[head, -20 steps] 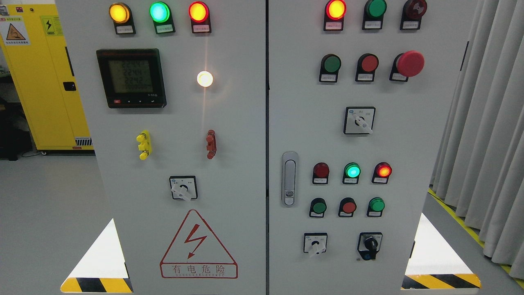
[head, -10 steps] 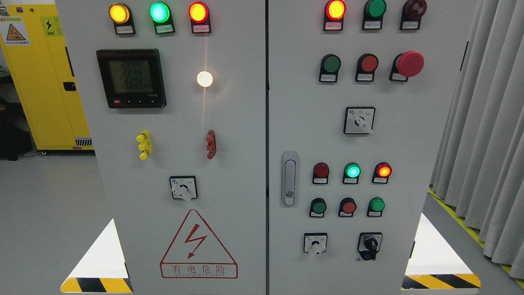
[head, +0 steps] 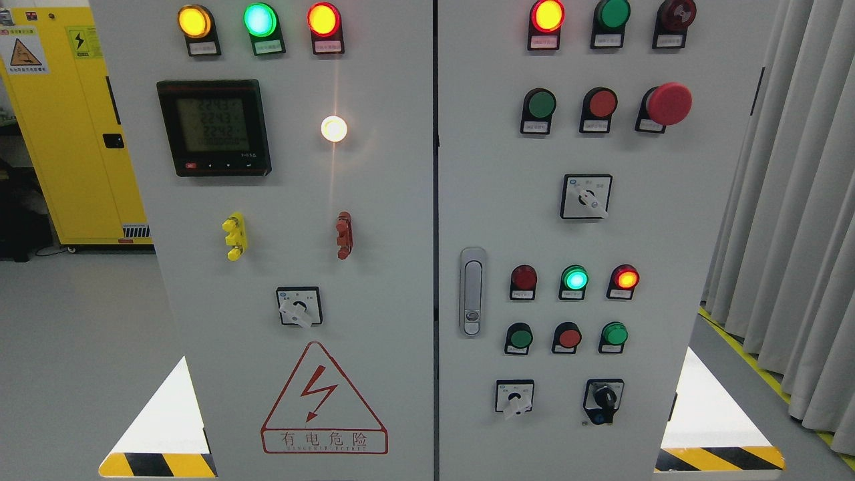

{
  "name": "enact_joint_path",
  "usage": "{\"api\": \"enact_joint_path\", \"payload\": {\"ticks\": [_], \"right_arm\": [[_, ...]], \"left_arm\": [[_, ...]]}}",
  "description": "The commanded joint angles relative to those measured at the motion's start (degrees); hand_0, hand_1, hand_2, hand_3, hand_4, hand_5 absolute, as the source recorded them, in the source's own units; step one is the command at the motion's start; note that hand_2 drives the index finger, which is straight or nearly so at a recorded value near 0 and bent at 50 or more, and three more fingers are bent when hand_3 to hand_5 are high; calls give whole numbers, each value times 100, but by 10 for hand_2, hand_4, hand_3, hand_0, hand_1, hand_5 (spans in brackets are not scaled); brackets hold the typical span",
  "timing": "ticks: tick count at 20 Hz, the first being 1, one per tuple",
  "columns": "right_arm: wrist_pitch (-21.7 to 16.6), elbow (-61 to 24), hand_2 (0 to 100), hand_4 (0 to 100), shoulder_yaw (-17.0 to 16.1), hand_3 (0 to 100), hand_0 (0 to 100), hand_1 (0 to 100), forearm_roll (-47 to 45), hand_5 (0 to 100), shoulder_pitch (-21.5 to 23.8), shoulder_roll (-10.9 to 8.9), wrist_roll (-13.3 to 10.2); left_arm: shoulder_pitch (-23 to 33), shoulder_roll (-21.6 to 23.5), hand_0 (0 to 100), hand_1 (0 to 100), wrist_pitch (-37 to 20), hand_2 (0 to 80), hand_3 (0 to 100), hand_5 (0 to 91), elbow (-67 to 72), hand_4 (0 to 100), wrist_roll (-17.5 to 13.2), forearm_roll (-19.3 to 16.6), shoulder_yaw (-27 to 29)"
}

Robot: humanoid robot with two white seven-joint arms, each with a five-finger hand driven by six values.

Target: Press green start button

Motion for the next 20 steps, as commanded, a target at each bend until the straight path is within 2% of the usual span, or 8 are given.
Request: {"api": "enact_joint_path", "payload": {"ticks": [1, 3, 5, 6, 8, 9, 11, 20], "right_arm": [[-86, -1381, 0, 513, 142, 504, 190, 497, 696, 401, -532, 35, -429], [-77, -1381, 0, 626, 20, 636, 224, 523, 1066, 530, -927, 44, -772], [-60, -1381, 0, 679, -69, 665, 243, 535, 1374, 607, -1288, 61, -983], [-51, -1389, 0, 724, -95, 679, 264, 571, 1506, 701, -1429, 62, -1080], [-42, -1416, 0, 725, -156, 681, 274, 587, 1813, 719, -1649, 62, -1361], [-33, -1433, 0, 733, -183, 714, 280, 633, 1980, 819, -1719, 62, -1510], [-25, -1486, 0, 741, -209, 726, 288, 660, 2244, 831, -1808, 62, -1757], [186, -1504, 0, 850, -192, 837, 292, 750, 2667, 984, -2361, 0, -1749]], "left_arm": [[-158, -157, 120, 556, -4, 0, 0, 0, -158, 0, -3, -4, -4], [-158, -157, 120, 556, -4, 0, 0, 0, -158, 0, -3, -4, -3], [-158, -157, 120, 556, -4, 0, 0, 0, -158, 0, -3, -4, -12], [-158, -157, 120, 556, -4, 0, 0, 0, -158, 0, -3, -4, -12], [-158, -157, 120, 556, -4, 0, 0, 0, -158, 0, -3, -4, -12], [-158, -157, 120, 556, -4, 0, 0, 0, -158, 0, -3, -4, -4], [-158, -157, 120, 556, -4, 0, 0, 0, -158, 0, -3, -4, -3], [-158, -157, 120, 556, -4, 0, 0, 0, -158, 0, -3, -4, -4]]}}
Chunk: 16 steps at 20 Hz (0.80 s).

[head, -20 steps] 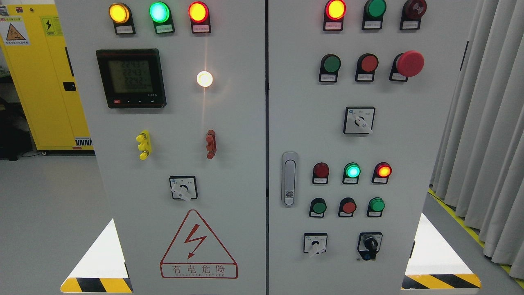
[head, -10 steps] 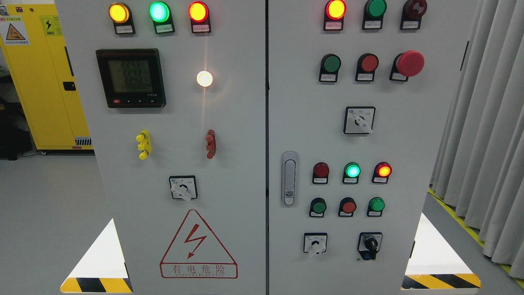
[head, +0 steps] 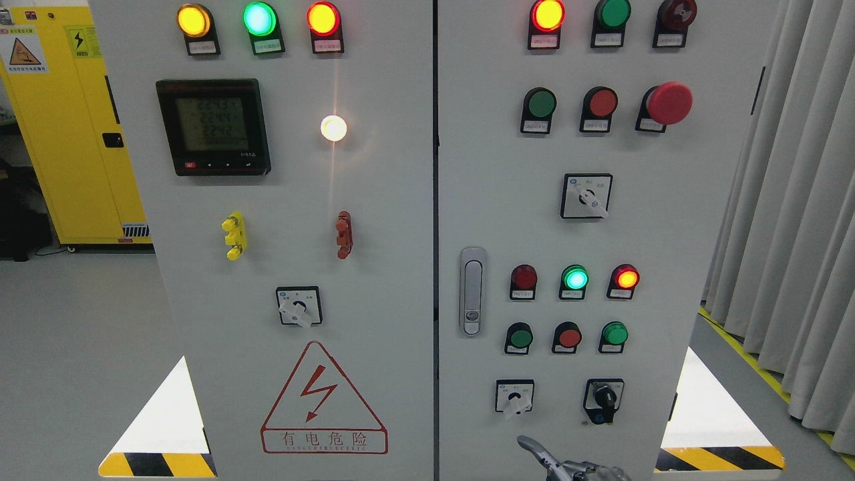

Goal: Press green start button
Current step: 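Raise the right hand toward the green push button on the lower row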

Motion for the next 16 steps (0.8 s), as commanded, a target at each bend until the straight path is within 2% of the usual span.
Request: {"api": "enact_joint_path", "payload": {"ticks": [1, 11, 13, 16], "right_arm": [[150, -224, 0, 853, -59, 840, 294, 754, 387, 989, -502, -45, 61], [230, 488, 0, 861, -50, 858, 311, 760, 528, 996, -1214, -45, 113], [230, 567, 0, 862, -50, 858, 313, 761, 528, 997, -1276, -45, 236], [230, 620, 0, 862, -50, 859, 316, 759, 528, 998, -1328, -45, 237]], "left_arm": [[-158, -27, 120, 556, -4, 0, 0, 0, -158, 0, -3, 0, 4], [-158, -27, 120, 556, -4, 0, 0, 0, -158, 0, -3, 0, -5], [-149, -27, 120, 556, -4, 0, 0, 0, -158, 0, -3, 0, -5], [-158, -27, 120, 556, -4, 0, 0, 0, -158, 0, -3, 0, -5]]}}
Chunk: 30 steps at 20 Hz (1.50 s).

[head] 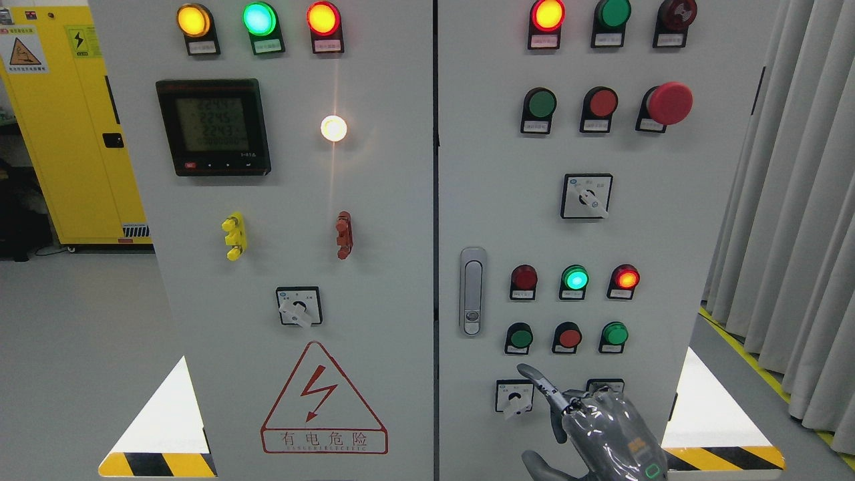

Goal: Press green start button
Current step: 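Raise the right hand toward the green push button on the lower row, then press the green push button with the right hand's index finger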

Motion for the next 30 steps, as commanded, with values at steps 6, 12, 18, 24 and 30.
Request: {"api": "enact_joint_path", "payload": {"ticks": [6, 12, 18, 24, 30], "right_arm": [[4, 584, 0, 862, -11, 858, 314, 758, 41, 998, -453, -12, 34], [57, 804, 0, 861, -20, 851, 314, 757, 24, 997, -541, -12, 43], [92, 1015, 0, 857, -37, 845, 325, 756, -29, 996, -637, -12, 43], [92, 1112, 0, 853, -81, 844, 343, 755, -55, 995, -646, -12, 43], [189, 1033, 0, 851, -99, 848, 360, 752, -73, 995, -655, -12, -10]], "left_arm": [[-158, -6, 120, 556, -4, 0, 0, 0, -158, 0, -3, 0, -4], [-158, -6, 120, 556, -4, 0, 0, 0, -158, 0, -3, 0, -4], [-158, -6, 120, 556, -4, 0, 0, 0, -158, 0, -3, 0, 5], [-158, -6, 120, 556, -4, 0, 0, 0, -158, 0, -3, 0, 5], [-158, -6, 120, 556, -4, 0, 0, 0, -158, 0, -3, 0, -4]]}}
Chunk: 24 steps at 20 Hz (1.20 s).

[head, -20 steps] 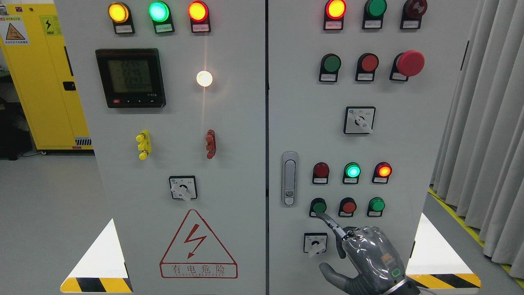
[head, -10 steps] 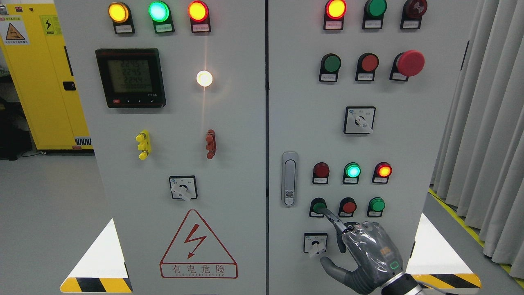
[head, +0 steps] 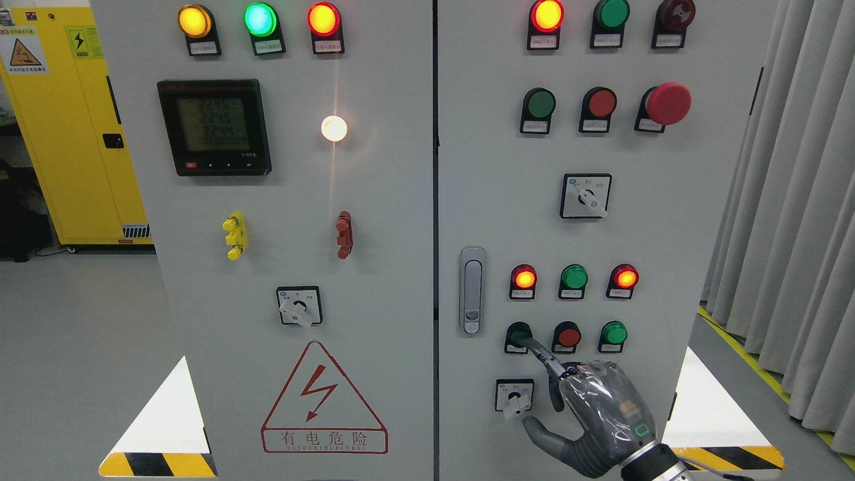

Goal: Press green start button
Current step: 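Press the green push button with the right hand's index finger, then withdraw the right hand downward away from the button panel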

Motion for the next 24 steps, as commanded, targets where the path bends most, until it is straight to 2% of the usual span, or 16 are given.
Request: {"api": "enact_joint_path", "payload": {"ticks": [1, 6, 13, 15, 16, 17, 18, 19, 20, 21, 22, 23, 24], "right_arm": [[65, 56, 0, 850, -35, 849, 363, 751, -17, 995, -8, -1, -43], [38, -278, 0, 844, -44, 852, 387, 745, -156, 995, 159, 34, -79], [12, -612, 0, 807, 26, 848, 402, 741, -1122, 996, 581, 52, -35], [-6, -630, 2, 821, 53, 814, 411, 731, -1797, 968, 607, 52, 9], [-6, -656, 6, 834, 79, 802, 409, 718, -2271, 921, 651, 35, 53], [-6, -674, 24, 797, 131, 799, 402, 686, -2737, 763, 756, 17, 236], [3, -718, 25, 792, 184, 794, 401, 682, -3194, 757, 818, 17, 490], [3, -788, 33, 678, 193, 672, 396, 663, -3633, 616, 888, 25, 745], [20, -840, 33, 519, 202, 497, 388, 631, -4073, 470, 958, 26, 956], [47, -893, 32, 462, 211, 441, 369, 621, -4495, 423, 1029, 17, 1133], [82, -981, 21, 361, 281, 337, 365, 600, -4856, 327, 1099, 17, 1282], [187, -1086, 0, 120, 351, 110, 303, 514, -5173, 85, 1195, 17, 1379], [379, -1235, 0, 98, 413, 72, 274, 481, -5463, 40, 1309, 17, 1407]], "left_arm": [[-158, 0, 120, 556, -2, 0, 0, 0, -158, 0, -3, 0, 3], [-158, 0, 120, 556, -2, 0, 0, 0, -158, 0, -3, 0, 4], [-149, 0, 120, 556, -2, 0, 0, 0, -158, 0, -3, 0, -5], [-158, 0, 120, 556, -2, 0, 0, 0, -158, 0, -3, 0, 4], [-158, 0, 120, 556, -2, 0, 0, 0, -158, 0, -3, 0, -5], [-158, 0, 120, 556, -2, 0, 0, 0, -158, 0, -3, 0, -5], [-149, 0, 120, 556, -2, 0, 0, 0, -158, 0, -3, 0, -5], [-158, 0, 120, 556, -2, 0, 0, 0, -158, 0, -3, 0, -5], [-158, 0, 120, 556, -2, 0, 0, 0, -158, 0, -3, 0, 3], [-158, 0, 120, 556, -2, 0, 0, 0, -158, 0, -3, 0, -5], [-158, 0, 120, 556, -2, 0, 0, 0, -158, 0, -3, 0, 3], [-158, 0, 120, 556, -2, 0, 0, 0, -158, 0, -3, 0, 4], [-158, 0, 120, 556, -2, 0, 0, 0, -158, 0, -3, 0, -5]]}}
